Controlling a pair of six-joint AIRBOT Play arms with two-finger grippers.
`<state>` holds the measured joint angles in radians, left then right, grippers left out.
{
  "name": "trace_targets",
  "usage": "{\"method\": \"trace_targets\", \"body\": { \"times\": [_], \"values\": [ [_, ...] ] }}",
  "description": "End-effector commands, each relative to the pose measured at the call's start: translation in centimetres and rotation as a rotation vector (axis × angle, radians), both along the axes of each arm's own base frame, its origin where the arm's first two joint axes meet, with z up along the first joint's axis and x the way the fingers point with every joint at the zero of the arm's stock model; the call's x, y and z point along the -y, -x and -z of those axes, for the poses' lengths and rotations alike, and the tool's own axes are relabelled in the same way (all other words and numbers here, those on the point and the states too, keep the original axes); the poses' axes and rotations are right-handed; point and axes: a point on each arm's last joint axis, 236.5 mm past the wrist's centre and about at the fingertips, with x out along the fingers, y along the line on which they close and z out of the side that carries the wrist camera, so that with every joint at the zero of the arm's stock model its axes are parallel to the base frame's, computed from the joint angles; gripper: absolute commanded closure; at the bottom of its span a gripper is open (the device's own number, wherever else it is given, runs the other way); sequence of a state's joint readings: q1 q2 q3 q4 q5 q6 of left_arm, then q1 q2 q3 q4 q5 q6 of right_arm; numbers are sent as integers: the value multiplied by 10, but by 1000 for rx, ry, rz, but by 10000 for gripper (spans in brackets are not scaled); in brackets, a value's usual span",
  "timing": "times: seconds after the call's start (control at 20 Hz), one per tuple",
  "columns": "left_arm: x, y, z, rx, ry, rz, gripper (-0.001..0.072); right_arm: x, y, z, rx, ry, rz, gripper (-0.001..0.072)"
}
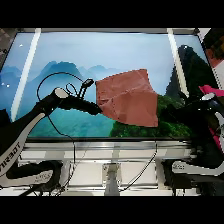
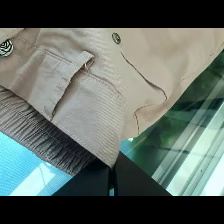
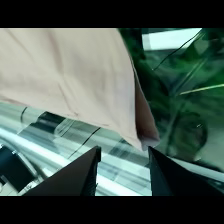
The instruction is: Fold the clothes and pants, and hang the long-sleeved shirts on hangers.
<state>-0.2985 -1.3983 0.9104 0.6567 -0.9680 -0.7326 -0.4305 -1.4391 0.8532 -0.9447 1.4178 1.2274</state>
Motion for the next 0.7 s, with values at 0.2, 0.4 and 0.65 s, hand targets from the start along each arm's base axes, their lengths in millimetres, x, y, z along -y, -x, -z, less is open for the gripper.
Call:
{"method": "trace_targets", "body": {
  "times": [0.2, 0.4, 0.65],
  "values": [
    [0, -2, -1, 5, 5, -9, 702, -9, 7, 12, -43, -61, 2, 379],
    [0, -2, -1, 5, 5, -9, 702, -21, 9, 17, -49, -60, -51, 375],
    [0, -2, -1, 5, 5, -9, 701, -43, 17, 21, -66, -66, -143, 376]
  ]
}}
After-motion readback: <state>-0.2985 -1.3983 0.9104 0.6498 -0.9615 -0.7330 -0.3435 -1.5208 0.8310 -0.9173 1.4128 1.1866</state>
